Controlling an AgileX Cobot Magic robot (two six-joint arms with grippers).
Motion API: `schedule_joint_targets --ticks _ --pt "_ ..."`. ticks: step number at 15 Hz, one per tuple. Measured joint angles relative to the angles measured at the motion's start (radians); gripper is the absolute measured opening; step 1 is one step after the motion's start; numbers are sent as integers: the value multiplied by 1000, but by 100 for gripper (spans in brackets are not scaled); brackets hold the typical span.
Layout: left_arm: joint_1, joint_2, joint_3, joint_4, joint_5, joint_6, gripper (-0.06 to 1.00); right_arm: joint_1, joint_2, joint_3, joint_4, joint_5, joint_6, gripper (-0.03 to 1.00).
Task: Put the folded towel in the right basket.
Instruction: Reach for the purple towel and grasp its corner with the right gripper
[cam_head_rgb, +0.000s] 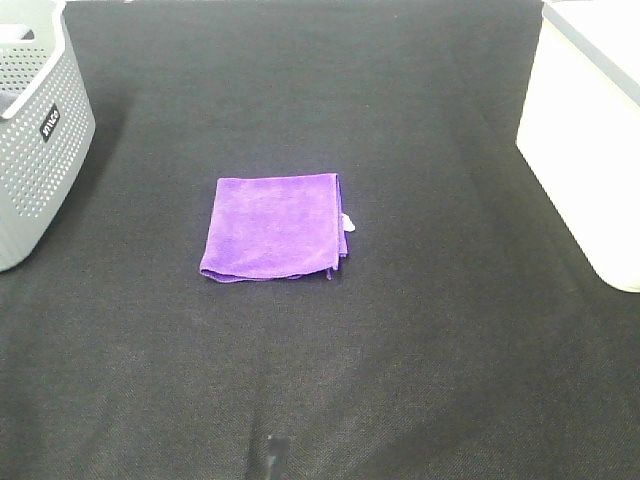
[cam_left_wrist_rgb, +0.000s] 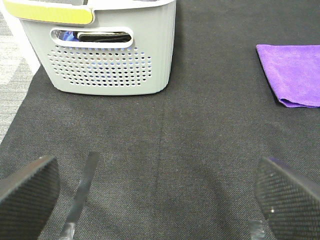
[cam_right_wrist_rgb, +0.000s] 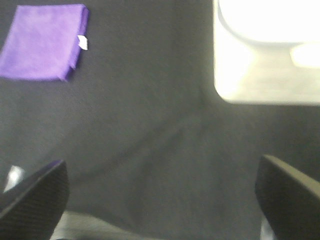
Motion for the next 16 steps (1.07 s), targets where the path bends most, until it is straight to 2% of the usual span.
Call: schedule_joint_targets --ticks 3,5,7,8,10,11,13,16 --pt "0 0 0 0 0 0 99 0 311 -241 91 1 -9 96" --pt "0 0 0 0 0 0 99 9 478 -331 234 -6 -52 96" --pt "0 0 0 0 0 0 99 84 650 -397 339 -58 -52 96" --pt "0 0 0 0 0 0 99 166 821 -454 373 -110 -52 96" --pt "0 0 0 0 0 0 99 231 989 -530 407 -152 -52 96" --pt "0 0 0 0 0 0 99 259 1150 -626 458 -168 -70 96" --pt "0 0 0 0 0 0 99 266 1336 -755 509 -168 -99 96" --pt "0 0 0 0 0 0 99 264 1470 -851 488 -156 -103 95"
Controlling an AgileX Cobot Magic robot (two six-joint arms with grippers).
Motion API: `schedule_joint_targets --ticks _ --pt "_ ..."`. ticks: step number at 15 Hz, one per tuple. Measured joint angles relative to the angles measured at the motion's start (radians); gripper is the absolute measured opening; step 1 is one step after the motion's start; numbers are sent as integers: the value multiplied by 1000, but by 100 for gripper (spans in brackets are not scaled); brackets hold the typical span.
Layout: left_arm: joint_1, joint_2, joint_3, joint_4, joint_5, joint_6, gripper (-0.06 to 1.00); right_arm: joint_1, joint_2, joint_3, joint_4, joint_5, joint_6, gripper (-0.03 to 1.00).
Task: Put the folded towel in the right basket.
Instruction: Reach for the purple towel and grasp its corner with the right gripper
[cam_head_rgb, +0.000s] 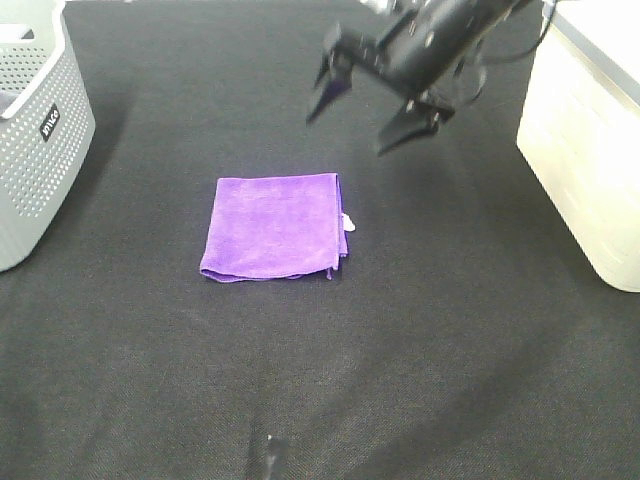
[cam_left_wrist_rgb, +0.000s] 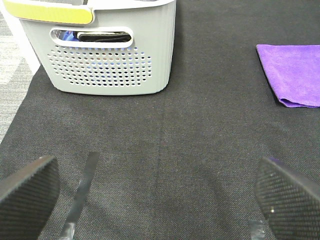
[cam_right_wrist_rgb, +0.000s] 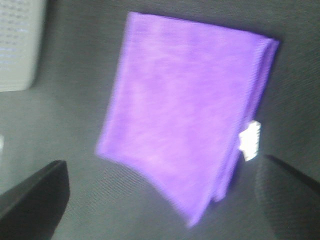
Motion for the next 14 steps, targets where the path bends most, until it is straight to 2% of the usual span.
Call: schedule_joint_targets --ticks 4,8,14 --pt "0 0 0 0 0 0 99 -21 123 -53 -45 30 3 95" --pt "0 0 0 0 0 0 99 -21 201 -54 -50 13 3 95" --pt "0 0 0 0 0 0 99 -21 221 -65 -44 11 6 94"
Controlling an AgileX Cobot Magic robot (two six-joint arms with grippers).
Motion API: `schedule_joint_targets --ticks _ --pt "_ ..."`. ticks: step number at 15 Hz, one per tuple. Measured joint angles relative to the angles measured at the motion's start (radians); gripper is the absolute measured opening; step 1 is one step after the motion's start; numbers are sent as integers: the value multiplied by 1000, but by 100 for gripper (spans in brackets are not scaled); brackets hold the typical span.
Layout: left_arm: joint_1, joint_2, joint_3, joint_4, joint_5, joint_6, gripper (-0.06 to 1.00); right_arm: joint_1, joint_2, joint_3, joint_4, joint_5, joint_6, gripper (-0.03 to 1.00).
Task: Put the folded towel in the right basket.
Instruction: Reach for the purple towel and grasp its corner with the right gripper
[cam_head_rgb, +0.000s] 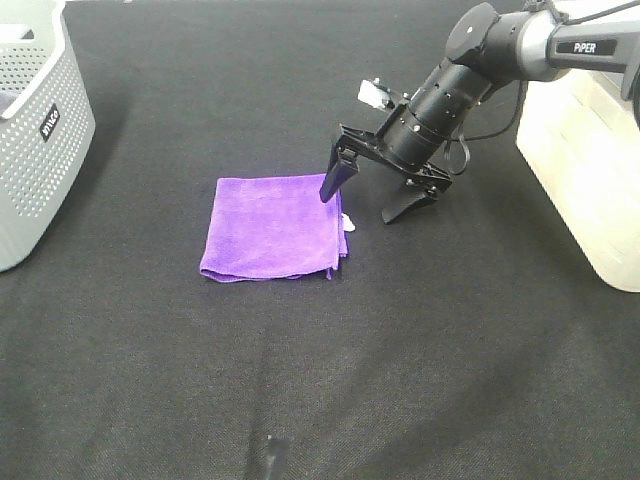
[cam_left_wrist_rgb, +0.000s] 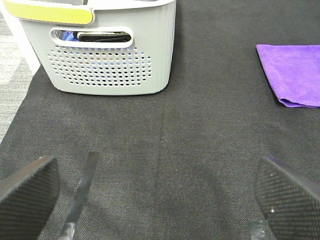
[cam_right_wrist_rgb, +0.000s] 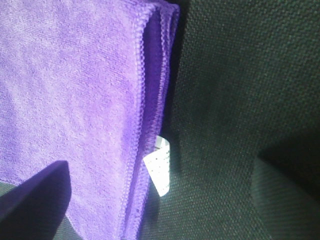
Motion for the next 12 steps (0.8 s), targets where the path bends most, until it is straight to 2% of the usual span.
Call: schedule_joint_targets --ticks 3,5,6,8,10,12 --pt "0 0 0 0 0 0 99 40 22 -11 16 -10 0 93" --pt "0 0 0 0 0 0 99 120 55 -21 120 -57 0 90" --pt "0 0 0 0 0 0 99 120 55 -21 120 -57 0 90" --pt "0 0 0 0 0 0 99 170 64 -21 153 -98 0 84" --pt "0 0 0 0 0 0 99 176 69 -21 151 -111 0 71" --pt "0 0 0 0 0 0 99 176 73 -21 113 -126 0 47"
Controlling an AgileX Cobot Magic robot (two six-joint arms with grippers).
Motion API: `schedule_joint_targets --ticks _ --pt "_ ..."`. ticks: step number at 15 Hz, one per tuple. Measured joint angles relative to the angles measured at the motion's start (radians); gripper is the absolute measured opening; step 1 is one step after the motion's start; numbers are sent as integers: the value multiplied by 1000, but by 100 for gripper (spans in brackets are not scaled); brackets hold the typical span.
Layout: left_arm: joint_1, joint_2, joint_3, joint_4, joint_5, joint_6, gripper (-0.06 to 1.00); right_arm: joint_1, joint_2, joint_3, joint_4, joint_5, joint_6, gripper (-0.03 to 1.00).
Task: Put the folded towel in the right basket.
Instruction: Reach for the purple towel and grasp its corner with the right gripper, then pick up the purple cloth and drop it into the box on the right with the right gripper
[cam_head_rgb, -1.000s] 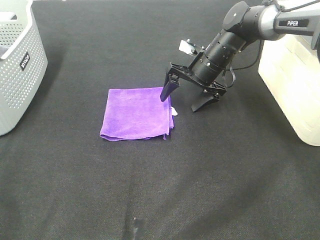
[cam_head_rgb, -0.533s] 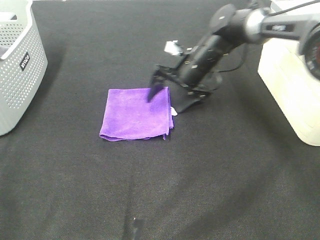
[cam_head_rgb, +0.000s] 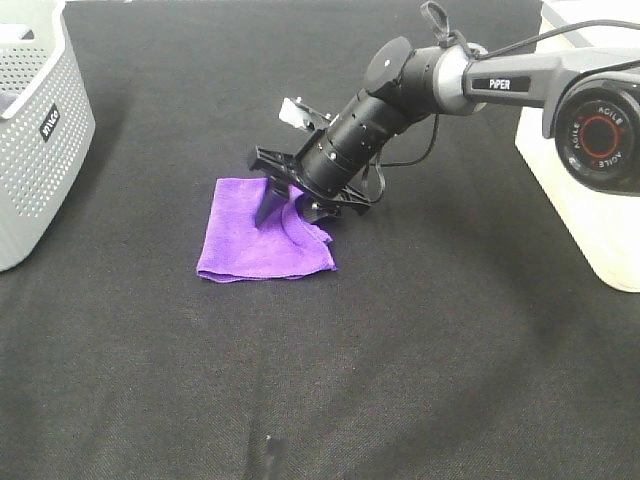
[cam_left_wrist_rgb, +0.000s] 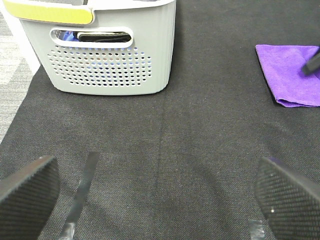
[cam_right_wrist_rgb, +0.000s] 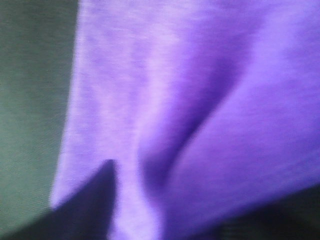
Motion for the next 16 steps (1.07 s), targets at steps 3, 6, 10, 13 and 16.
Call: schedule_joint_targets --ticks 3,6,10,13,16 --pt "0 0 0 0 0 0 99 1 -10 7 -44 -17 -3 9" --pt "0 0 0 0 0 0 99 -8 -88 0 -106 51 -3 9" --pt "0 0 0 0 0 0 99 -142 -297 -199 -145 249 -4 9" --pt "0 0 0 0 0 0 99 -308 -394 -358 -230 268 -3 9" --pt "0 0 0 0 0 0 99 -551 -461 -410 -285 269 -3 9"
